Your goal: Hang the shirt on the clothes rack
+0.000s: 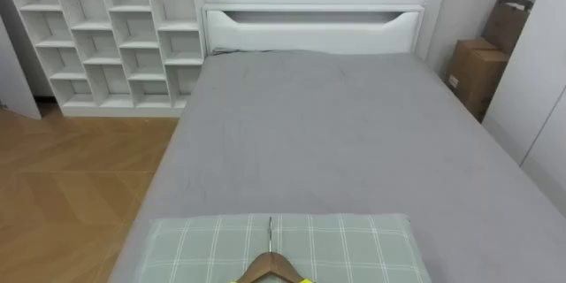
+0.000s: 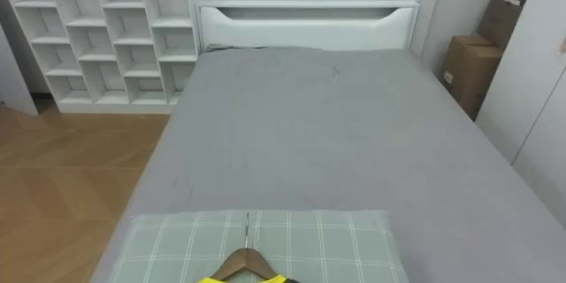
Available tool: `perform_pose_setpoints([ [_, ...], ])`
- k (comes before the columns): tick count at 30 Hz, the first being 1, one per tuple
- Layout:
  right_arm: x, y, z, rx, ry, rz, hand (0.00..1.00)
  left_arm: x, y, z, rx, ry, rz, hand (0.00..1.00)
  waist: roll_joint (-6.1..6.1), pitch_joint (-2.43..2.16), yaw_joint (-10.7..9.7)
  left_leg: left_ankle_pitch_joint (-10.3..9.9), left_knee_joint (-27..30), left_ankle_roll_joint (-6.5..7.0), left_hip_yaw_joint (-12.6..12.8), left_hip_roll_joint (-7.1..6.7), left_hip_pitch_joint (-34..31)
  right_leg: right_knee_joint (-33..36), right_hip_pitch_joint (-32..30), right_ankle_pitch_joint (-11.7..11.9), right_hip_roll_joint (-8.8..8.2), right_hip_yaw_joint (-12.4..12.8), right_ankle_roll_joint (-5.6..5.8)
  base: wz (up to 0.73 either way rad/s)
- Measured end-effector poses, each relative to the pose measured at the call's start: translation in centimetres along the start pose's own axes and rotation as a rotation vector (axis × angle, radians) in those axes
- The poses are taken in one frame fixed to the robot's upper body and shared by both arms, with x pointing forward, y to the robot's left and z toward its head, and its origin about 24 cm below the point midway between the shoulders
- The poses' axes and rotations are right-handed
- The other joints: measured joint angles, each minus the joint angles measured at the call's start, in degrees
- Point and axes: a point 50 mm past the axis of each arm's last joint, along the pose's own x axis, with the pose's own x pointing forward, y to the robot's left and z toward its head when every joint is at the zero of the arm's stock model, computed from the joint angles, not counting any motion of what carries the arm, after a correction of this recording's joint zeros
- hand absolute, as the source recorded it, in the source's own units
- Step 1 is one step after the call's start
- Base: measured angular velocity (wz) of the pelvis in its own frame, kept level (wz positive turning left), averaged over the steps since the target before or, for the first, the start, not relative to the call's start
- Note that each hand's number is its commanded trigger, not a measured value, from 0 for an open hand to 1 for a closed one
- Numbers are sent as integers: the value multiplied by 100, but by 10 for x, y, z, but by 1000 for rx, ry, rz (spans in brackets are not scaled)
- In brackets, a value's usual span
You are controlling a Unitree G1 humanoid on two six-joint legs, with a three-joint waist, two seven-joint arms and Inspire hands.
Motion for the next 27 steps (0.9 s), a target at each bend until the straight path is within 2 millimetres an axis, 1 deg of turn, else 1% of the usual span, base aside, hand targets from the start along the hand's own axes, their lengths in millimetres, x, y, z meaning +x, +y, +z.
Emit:
perform_pose_setpoints([
  [5,0,0,0,-12,6,13,0,0,1,0,9,1,3,0,-12,5,15,0,-6,0,-6,0,-5,0,-4,0,-2,-2,0,0],
  [11,-1,-2,6,-28,-10,5,0,0,1,1,12,-3,7,0,-33,14,26,0,-4,0,-7,-4,-13,1,-13,0,-4,-4,0,0],
  [13,-2,-2,9,-29,-16,4,0,0,1,2,14,-5,6,0,-54,23,26,0,-2,0,-6,-4,-21,-8,-24,0,-2,-3,0,0],
  [18,-2,-3,12,-30,-25,1,0,0,1,4,25,-9,4,0,-88,22,31,0,-7,0,-6,-3,-22,-24,-25,-1,1,-4,0,0],
  [27,-2,-3,12,-29,-30,0,0,0,-1,5,25,-11,-36,0,-83,20,23,-5,-38,-7,-3,2,-51,-95,-40,1,14,-3,2,0],
])
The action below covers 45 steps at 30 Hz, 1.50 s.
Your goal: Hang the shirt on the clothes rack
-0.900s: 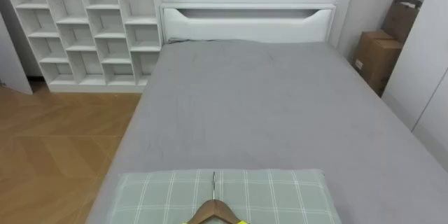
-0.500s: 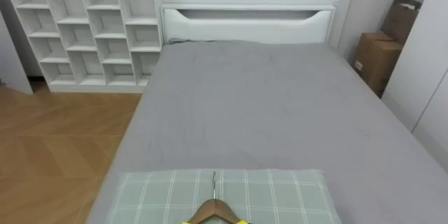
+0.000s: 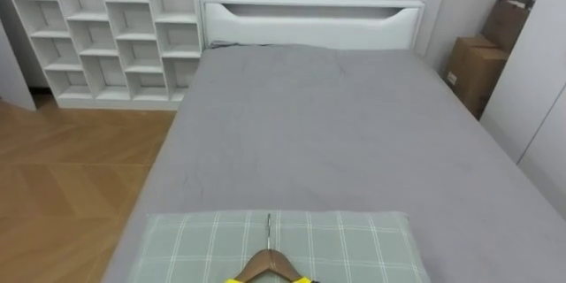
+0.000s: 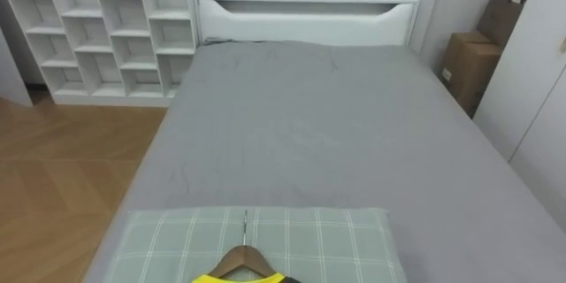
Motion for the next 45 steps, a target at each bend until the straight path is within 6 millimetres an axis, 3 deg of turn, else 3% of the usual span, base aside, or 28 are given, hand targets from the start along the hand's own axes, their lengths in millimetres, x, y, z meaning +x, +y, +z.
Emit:
perform_pose_setpoints([
  [45,-1,-2,5,9,-28,-28,0,0,-2,-2,-1,3,-29,0,84,19,-10,-5,29,-8,-53,0,-65,-9,19,-1,-4,-45,-1,0],
])
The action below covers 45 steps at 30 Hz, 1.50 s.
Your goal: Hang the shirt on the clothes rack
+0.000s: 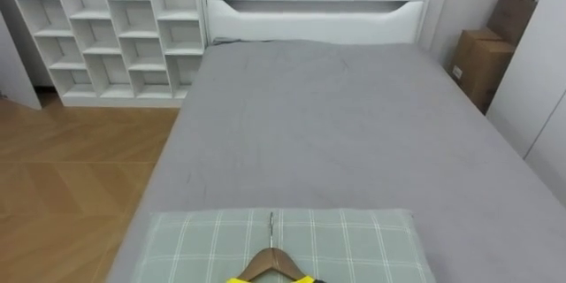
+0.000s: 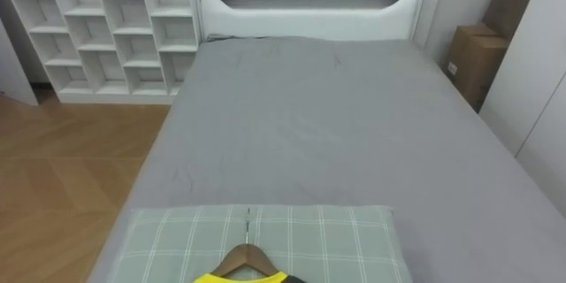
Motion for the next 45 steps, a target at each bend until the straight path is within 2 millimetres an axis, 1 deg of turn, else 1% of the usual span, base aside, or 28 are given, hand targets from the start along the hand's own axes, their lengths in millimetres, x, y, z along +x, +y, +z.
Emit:
perform_pose_setpoints([
  [12,0,-1,1,1,0,-9,0,0,-1,-1,0,3,-10,0,-51,-2,8,0,5,0,0,-1,1,1,-2,-1,-1,1,0,0],
  [28,0,0,-3,3,9,-6,0,0,0,-1,0,1,-7,0,-49,-2,-5,0,9,0,2,-1,14,13,6,-1,-17,-2,-1,0],
  [45,0,-1,1,-1,-3,-9,0,0,0,-1,0,-1,-4,0,-42,0,2,0,4,0,3,-1,11,2,-30,-1,-12,-3,0,0],
])
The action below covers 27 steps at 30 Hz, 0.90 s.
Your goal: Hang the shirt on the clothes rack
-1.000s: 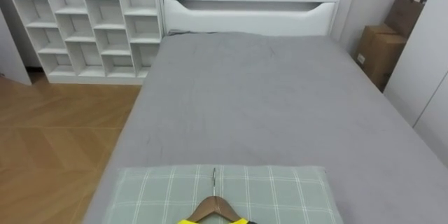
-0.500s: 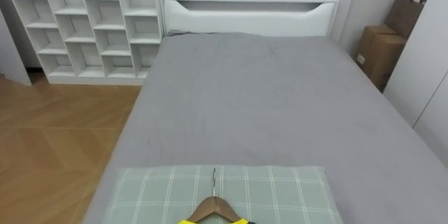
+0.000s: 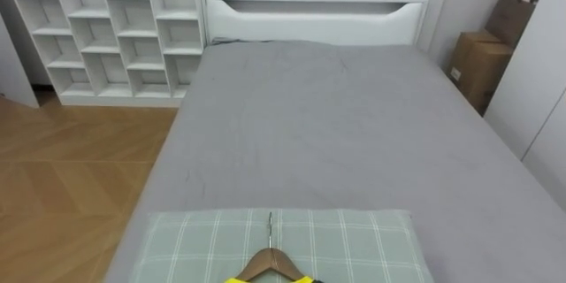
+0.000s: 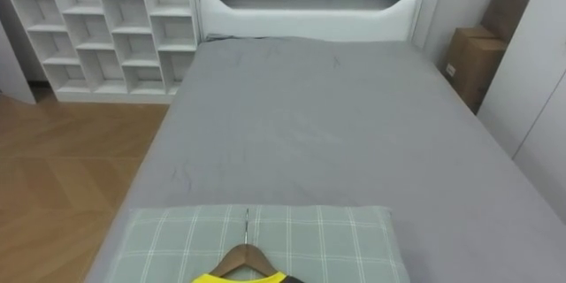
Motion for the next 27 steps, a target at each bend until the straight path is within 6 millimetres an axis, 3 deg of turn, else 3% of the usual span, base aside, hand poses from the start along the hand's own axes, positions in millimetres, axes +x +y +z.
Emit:
perform_pose_setpoints([
  [8,0,-1,-1,4,-1,-17,0,-1,11,4,-59,-19,129,0,2,3,5,0,-19,-1,14,2,54,2,42,-1,8,3,-1,0],
  [14,0,-5,0,27,-13,-42,0,-6,35,11,-189,-69,340,0,42,-6,48,0,-23,0,10,2,64,5,56,0,12,-10,-2,0],
  [22,-2,-19,3,97,-76,-83,0,-27,75,35,-343,-223,703,0,98,-23,157,1,-32,0,-48,-1,96,18,130,10,8,-88,0,4],
  [27,-2,-23,4,113,-103,-97,0,-36,86,42,-374,-291,865,0,102,-23,133,1,-49,0,-54,0,104,16,130,18,17,-84,-4,0],
])
